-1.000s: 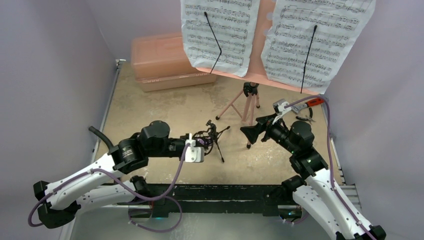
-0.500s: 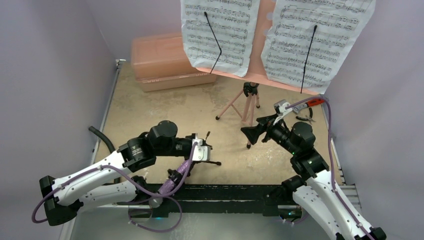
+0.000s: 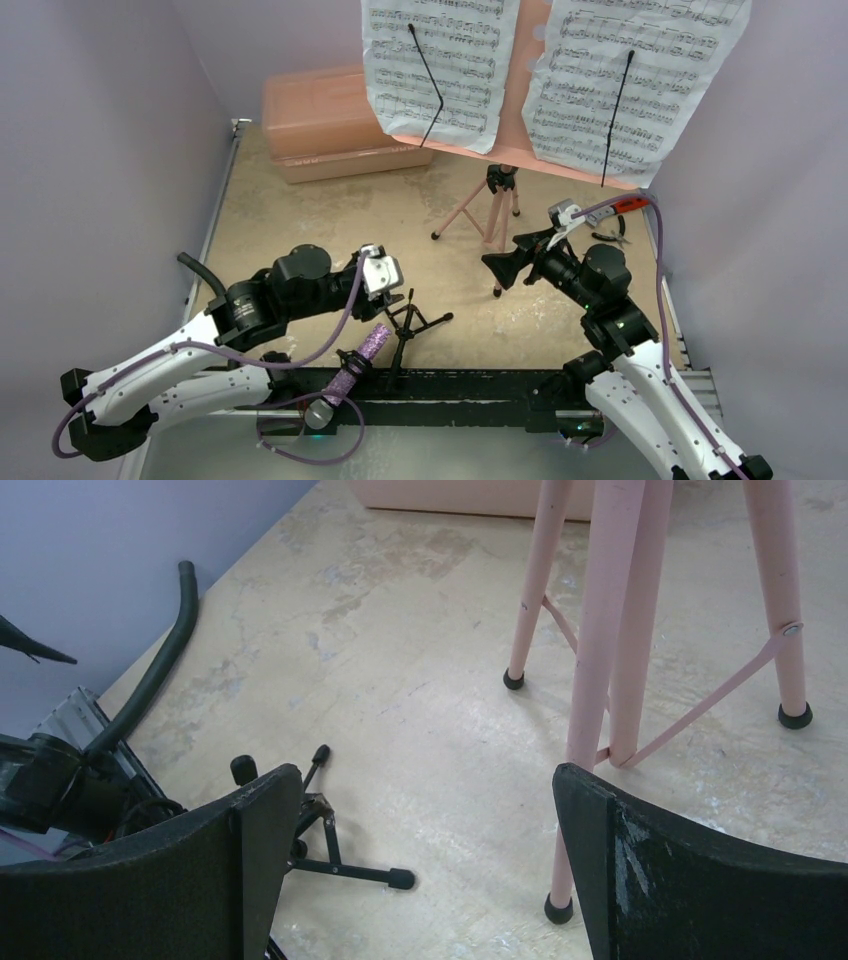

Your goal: Set up the instrument practice props

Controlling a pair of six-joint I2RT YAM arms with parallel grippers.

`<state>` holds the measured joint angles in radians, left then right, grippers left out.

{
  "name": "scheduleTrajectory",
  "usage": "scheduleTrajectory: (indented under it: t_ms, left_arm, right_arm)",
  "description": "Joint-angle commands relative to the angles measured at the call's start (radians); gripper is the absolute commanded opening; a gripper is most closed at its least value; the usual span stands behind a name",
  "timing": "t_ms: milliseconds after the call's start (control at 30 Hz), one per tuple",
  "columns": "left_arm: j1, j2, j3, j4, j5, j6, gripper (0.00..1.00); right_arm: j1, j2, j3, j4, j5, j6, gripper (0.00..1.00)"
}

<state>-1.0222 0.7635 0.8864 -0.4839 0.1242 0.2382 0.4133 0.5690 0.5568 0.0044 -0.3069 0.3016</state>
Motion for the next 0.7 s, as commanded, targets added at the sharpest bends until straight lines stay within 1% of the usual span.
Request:
scheduleTrajectory:
  t_ms: [0, 100, 167, 300, 400, 467, 567, 667]
  left_arm:
    - [0.002, 0.002, 0.093, -0.191, -0.183, -0.297, 0.52]
    - [0.001, 0.027, 0.142, -0.278, -0.16, -0.334, 0.53]
    - [0.001, 0.053, 0.177, -0.324, -0.189, -0.382, 0.54]
    - [0.002, 0.142, 0.201, -0.375, -0.091, -0.407, 0.55]
    - [0.001, 0.235, 0.223, -0.428, -0.076, -0.467, 0.55]
    - [0.001, 0.307, 0.26, -0.474, -0.143, -0.592, 0.56]
    - [0.001, 0.393, 0.295, -0.519, -0.164, -0.733, 0.58]
    - [-0.004, 0.412, 0.234, -0.483, -0.149, -0.891, 0.58]
  right_arm:
    - [-0.001, -0.004, 0.007, 0.042, -0.021, 0.004, 0.98]
    - [0.0, 0.002, 0.0, 0.056, -0.028, 0.014, 0.98]
    - [-0.001, 0.012, -0.003, 0.061, -0.033, 0.016, 0.98]
    - [-0.001, 0.034, -0.004, 0.07, -0.041, 0.017, 0.98]
    - [0.0, 0.04, -0.002, 0.069, -0.038, 0.015, 0.98]
    - [-0.001, 0.037, -0.003, 0.067, -0.036, 0.014, 0.98]
    - [-0.001, 0.029, -0.005, 0.057, -0.03, 0.008, 0.98]
    - [0.0, 0.019, -0.013, 0.055, -0.026, 0.007, 0.98]
